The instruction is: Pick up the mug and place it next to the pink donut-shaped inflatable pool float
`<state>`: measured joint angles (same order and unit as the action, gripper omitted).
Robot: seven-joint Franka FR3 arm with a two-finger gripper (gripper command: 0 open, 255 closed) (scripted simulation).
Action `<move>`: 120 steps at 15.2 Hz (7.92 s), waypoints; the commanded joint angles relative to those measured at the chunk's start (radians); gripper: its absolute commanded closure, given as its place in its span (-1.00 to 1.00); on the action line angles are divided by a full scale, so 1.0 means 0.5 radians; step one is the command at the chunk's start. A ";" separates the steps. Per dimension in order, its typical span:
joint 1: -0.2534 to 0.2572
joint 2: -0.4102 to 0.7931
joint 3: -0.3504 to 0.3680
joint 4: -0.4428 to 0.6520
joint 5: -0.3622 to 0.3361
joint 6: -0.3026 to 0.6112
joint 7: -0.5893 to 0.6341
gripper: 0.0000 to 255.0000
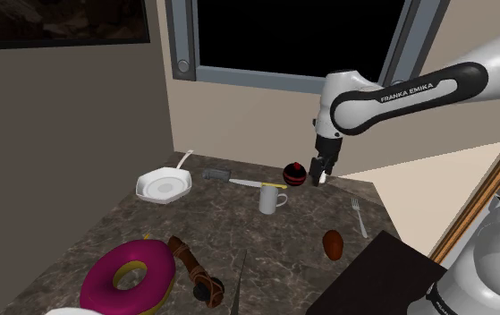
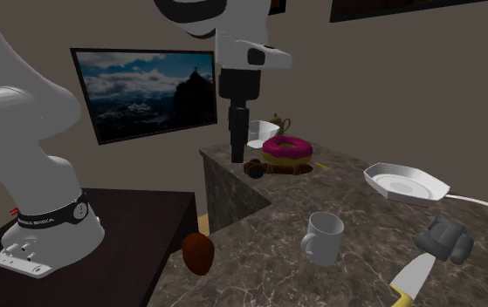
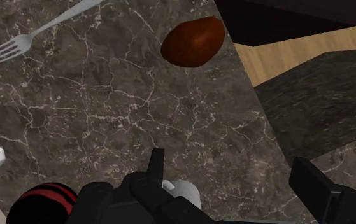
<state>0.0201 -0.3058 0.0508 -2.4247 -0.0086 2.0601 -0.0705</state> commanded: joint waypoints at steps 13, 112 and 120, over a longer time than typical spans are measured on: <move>0.033 1.048 0.041 0.546 -0.066 0.676 0.121 -1.00; 1.002 1.256 0.564 1.316 -0.344 0.097 1.698 1.00; 1.286 1.558 0.611 1.729 -0.468 -0.056 2.019 1.00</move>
<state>0.6514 0.4593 0.3558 -1.5737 -0.2364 2.0326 0.9245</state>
